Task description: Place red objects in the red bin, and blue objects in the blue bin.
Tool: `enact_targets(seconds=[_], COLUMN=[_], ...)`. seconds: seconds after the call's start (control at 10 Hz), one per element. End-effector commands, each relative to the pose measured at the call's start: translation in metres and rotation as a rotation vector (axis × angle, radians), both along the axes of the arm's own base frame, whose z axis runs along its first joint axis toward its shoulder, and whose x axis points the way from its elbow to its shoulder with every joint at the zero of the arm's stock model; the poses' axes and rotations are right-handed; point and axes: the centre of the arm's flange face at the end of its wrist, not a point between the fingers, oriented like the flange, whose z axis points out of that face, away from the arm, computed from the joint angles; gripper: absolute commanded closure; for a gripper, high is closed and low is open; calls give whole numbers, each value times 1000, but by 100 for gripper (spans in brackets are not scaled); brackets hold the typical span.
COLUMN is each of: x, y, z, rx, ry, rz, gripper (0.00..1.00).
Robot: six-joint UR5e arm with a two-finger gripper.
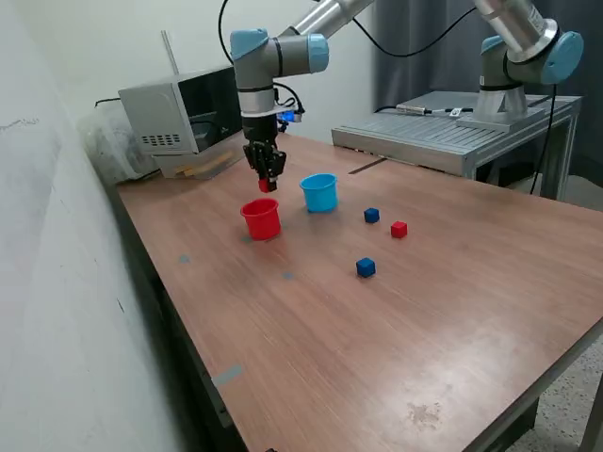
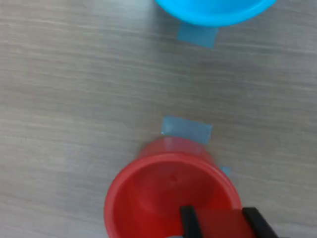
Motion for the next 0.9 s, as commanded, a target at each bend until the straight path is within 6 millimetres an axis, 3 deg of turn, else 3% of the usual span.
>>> enact_targets(seconds=[0.0,0.2,0.3,0.8], x=[-4,-7,-7,-8], y=[7,10,11,13], z=[8,11,12,7], rx=[8,12,13,12], ry=[32,49,52,46], rz=[-7,-10,-12,-13], gripper=[100,100,0,0])
